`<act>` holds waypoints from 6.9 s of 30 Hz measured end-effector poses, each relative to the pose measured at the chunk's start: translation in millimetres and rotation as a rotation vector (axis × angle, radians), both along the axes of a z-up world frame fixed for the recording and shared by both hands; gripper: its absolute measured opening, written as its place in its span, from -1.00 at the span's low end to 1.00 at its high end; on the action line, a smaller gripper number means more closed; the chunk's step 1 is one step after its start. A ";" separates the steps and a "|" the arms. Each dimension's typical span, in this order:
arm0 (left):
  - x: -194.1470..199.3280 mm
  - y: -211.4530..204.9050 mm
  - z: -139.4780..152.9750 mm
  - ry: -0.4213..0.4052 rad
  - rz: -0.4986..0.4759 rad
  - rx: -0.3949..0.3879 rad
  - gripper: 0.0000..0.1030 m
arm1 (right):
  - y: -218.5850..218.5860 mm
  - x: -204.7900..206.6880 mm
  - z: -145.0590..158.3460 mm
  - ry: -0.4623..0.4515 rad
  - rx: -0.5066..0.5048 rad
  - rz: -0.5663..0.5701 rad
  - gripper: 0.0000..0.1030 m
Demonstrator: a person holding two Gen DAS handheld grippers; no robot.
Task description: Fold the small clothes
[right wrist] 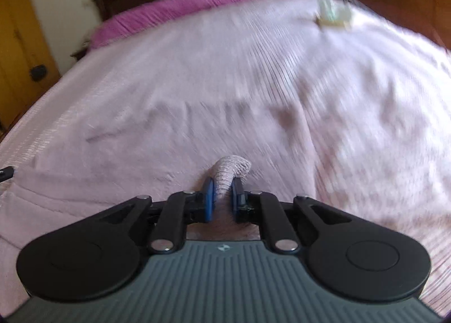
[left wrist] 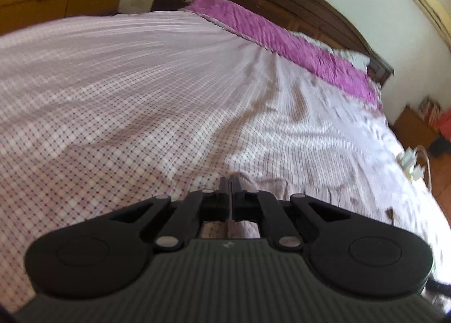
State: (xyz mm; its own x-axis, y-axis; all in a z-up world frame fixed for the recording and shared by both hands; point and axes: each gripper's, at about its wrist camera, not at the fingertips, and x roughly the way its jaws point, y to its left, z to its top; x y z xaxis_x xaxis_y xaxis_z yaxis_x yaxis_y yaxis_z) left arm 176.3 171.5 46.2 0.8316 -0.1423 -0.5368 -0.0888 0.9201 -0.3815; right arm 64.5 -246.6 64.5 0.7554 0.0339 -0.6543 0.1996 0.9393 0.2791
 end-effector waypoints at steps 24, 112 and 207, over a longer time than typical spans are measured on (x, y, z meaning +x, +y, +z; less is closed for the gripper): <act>-61.4 -73.1 4.0 0.142 -0.198 0.196 -0.84 | 4.9 -37.3 9.9 -0.045 -0.041 -0.091 -0.27; -263.8 -55.7 6.0 0.238 -0.324 0.323 -0.11 | -7.3 -259.6 -0.4 0.138 0.039 0.226 0.41; -212.9 -9.8 64.9 -0.142 -0.281 -0.339 -0.73 | -65.7 -190.5 51.6 -0.385 0.572 0.141 -0.79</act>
State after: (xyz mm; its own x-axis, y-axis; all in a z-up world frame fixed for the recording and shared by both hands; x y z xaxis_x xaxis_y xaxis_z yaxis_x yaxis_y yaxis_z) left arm -36.6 161.7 111.0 0.7979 -0.5204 -0.3042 0.2210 0.7221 -0.6556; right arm -126.1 -312.3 116.1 0.8927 0.4078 -0.1918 -0.1255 0.6337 0.7633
